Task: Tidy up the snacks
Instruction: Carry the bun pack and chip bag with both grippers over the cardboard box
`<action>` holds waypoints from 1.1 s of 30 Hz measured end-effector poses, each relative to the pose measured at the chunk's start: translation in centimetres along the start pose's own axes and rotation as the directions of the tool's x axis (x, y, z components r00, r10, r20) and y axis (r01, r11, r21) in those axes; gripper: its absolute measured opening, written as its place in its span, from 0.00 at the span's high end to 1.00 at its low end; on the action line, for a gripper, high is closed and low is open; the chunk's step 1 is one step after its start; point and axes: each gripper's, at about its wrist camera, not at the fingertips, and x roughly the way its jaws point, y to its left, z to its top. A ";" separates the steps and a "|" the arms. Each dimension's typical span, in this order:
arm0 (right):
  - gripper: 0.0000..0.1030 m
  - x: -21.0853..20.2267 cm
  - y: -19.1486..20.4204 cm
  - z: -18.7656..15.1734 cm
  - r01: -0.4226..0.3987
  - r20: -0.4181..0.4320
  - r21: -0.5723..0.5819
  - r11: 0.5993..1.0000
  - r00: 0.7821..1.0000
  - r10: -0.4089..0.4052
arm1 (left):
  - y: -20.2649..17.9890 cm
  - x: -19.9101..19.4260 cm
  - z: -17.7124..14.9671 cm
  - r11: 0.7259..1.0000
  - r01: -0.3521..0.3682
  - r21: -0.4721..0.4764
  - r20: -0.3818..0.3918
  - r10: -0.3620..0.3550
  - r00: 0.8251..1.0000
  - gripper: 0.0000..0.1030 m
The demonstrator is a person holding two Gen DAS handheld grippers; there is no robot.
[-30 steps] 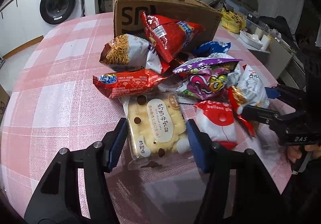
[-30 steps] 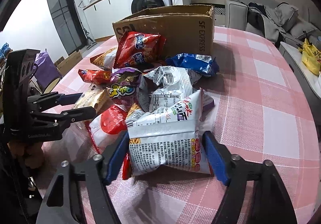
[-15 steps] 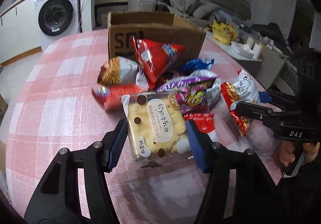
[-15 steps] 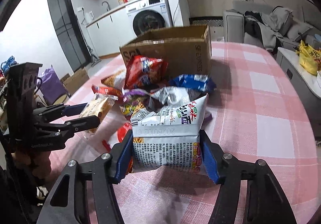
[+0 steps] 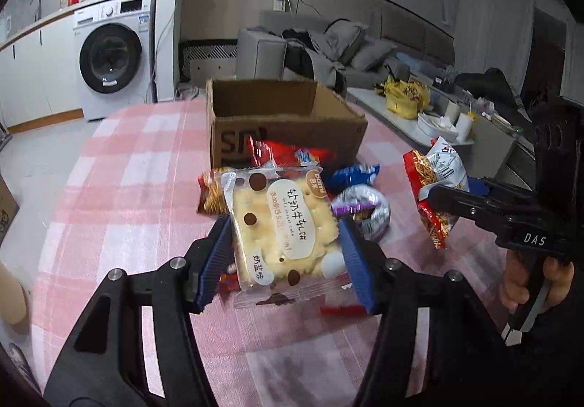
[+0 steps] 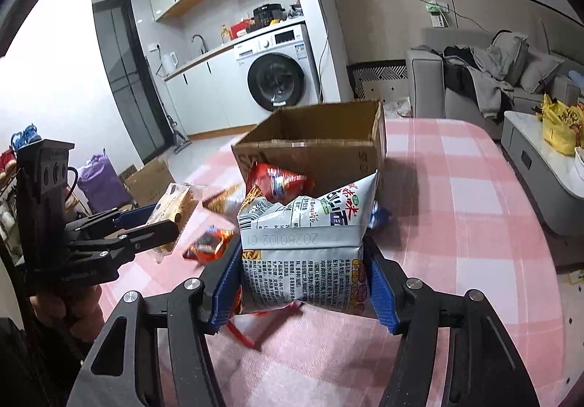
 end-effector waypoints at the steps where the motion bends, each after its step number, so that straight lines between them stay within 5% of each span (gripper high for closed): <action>1: 0.39 0.0 0.0 0.3 0.001 0.004 0.003 1.000 1.000 -0.001 | 0.0 -0.2 0.4 1.000 0.000 0.000 0.006 0.000 1.000 0.45; 14: 0.39 1.4 0.0 5.1 -0.007 0.067 0.043 0.999 0.998 0.004 | 0.2 0.5 5.5 0.999 -0.036 -0.009 0.072 0.036 0.997 0.45; 33: 0.39 6.5 -0.8 11.4 -0.012 0.112 0.069 0.998 0.994 0.005 | 2.9 8.2 12.8 0.998 -0.061 -0.019 0.096 0.062 0.993 0.45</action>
